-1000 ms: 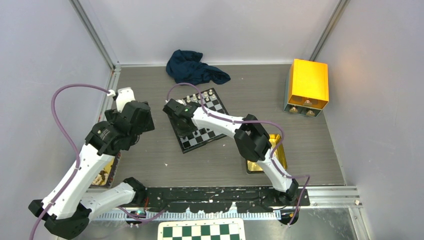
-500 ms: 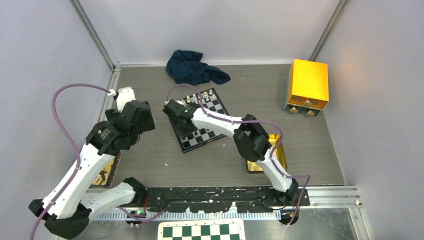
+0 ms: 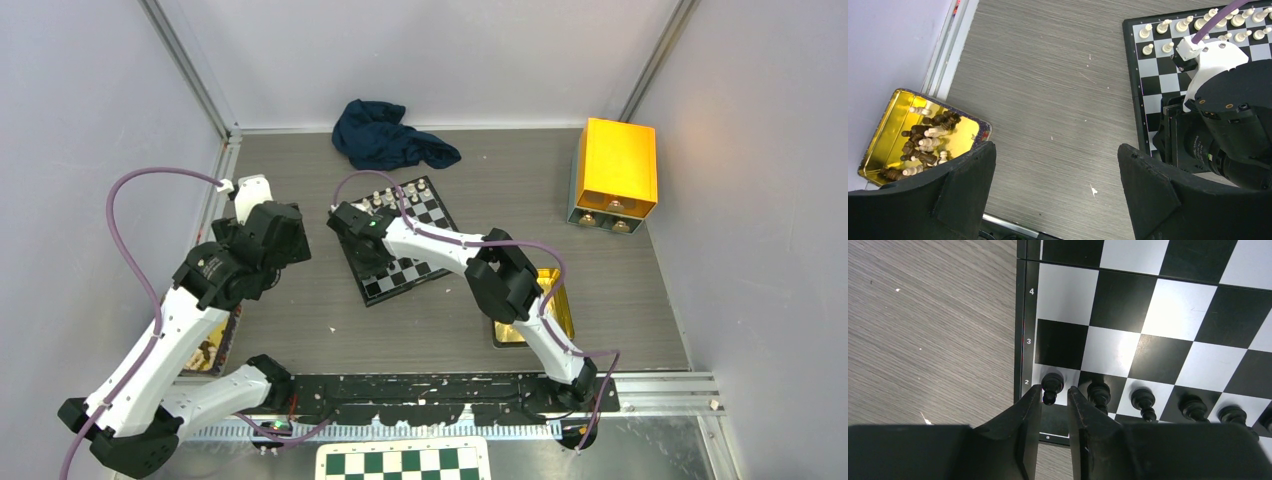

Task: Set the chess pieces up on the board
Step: Place the chess piece on the chessboard, then pick up the chess piece from the storage box.

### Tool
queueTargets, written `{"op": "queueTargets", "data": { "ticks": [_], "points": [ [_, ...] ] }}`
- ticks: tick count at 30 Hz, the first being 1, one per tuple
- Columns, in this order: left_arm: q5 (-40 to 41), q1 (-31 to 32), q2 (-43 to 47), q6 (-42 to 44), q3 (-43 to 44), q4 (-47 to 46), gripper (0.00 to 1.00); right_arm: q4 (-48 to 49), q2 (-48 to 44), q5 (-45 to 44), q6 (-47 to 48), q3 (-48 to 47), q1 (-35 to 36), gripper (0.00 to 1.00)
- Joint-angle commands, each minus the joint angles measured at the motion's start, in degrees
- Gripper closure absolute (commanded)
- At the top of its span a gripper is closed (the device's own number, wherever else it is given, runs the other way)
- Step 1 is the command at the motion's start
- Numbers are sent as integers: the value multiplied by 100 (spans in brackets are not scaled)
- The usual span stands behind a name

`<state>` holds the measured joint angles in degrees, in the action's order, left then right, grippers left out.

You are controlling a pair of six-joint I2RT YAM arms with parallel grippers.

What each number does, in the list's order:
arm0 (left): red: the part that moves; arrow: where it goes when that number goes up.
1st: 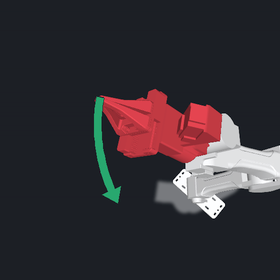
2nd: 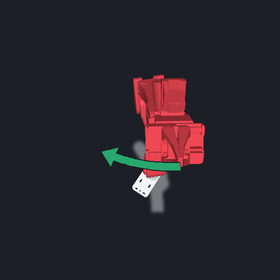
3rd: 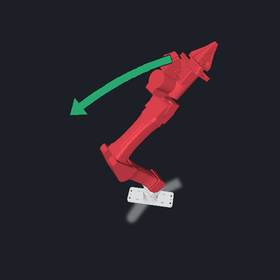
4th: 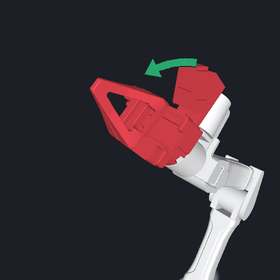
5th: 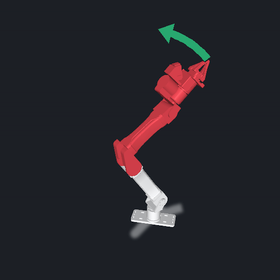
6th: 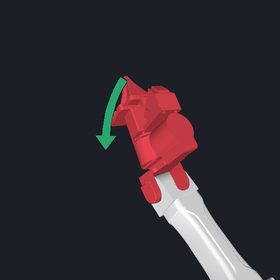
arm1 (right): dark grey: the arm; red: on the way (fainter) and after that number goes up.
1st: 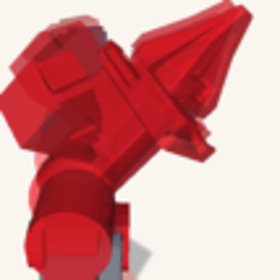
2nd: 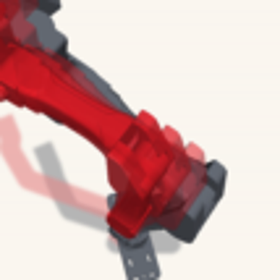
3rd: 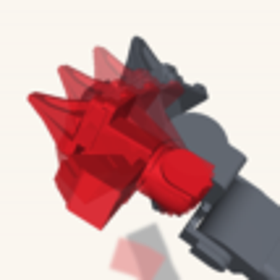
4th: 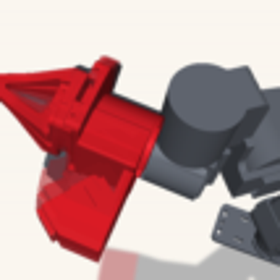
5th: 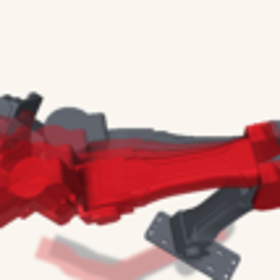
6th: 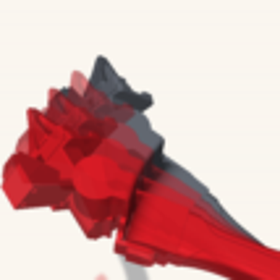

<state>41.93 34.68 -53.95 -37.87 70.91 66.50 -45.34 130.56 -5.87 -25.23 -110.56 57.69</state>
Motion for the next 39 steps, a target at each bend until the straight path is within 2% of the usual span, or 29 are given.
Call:
{"op": "queueTargets", "data": {
  "ticks": [1, 27, 33, 39],
  "points": [
    [42, -43, 0, 45, 18, -178, 8, 69, -174, 16, 108, -24, 30, 68],
    [129, -45, -197, 69, 453, -82, 8, -10, -722, -129, 430, -248, 97, 67],
    [161, -40, -299, 107, 569, -106, 8, 43, -1060, -224, 462, -71, 108, 67],
    [56, -44, -554, 187, 706, -307, 9, 172, -1654, -697, 546, 262, 105, 67]
  ]
}}
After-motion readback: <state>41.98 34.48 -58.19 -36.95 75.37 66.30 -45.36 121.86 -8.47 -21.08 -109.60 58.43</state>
